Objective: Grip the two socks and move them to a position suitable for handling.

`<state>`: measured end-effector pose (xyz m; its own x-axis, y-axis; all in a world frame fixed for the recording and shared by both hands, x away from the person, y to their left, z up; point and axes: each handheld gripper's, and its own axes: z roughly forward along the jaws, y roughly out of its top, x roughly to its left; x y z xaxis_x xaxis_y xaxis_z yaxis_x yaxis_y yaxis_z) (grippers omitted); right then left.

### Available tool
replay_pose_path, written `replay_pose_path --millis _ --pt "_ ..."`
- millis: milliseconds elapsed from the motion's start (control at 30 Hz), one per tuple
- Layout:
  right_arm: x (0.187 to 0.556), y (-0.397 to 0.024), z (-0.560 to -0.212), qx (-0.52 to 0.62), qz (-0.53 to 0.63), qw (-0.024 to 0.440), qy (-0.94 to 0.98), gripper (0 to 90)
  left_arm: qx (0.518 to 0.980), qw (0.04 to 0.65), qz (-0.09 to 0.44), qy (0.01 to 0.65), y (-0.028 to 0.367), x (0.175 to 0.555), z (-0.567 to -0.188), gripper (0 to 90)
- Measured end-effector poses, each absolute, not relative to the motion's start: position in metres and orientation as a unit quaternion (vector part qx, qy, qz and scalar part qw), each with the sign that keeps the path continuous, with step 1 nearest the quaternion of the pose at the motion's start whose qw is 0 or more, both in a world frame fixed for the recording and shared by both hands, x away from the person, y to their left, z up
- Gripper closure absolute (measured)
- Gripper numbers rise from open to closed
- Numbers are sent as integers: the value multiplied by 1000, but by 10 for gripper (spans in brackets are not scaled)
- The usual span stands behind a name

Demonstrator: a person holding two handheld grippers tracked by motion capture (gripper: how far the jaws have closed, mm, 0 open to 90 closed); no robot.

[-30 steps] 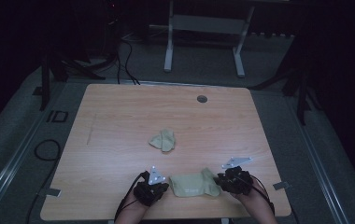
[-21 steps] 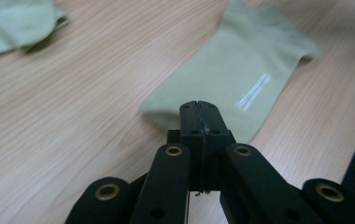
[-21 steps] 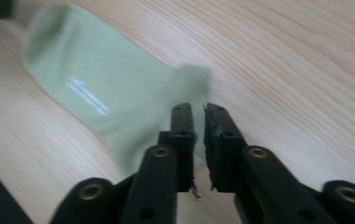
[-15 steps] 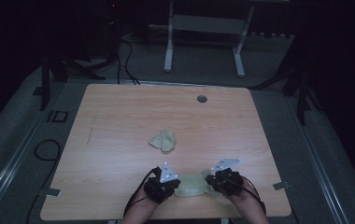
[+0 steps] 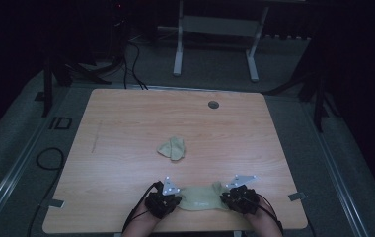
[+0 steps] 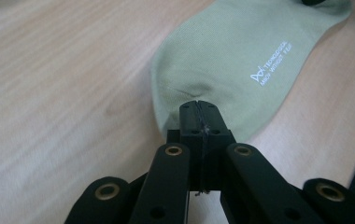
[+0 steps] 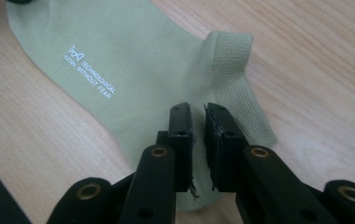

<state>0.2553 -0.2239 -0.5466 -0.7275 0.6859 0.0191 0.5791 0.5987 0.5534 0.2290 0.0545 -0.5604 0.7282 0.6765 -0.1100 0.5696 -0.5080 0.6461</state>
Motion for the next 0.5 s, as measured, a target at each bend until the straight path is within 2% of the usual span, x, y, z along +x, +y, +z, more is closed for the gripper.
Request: replay_pose_path --millis 233,500 --pt "242 -225 -548 344 275 99 892 797 864 349 62 357 60 213 -562 899" --pt "255 -222 -547 345 276 80 893 797 850 358 56 382 67 219 -563 898"
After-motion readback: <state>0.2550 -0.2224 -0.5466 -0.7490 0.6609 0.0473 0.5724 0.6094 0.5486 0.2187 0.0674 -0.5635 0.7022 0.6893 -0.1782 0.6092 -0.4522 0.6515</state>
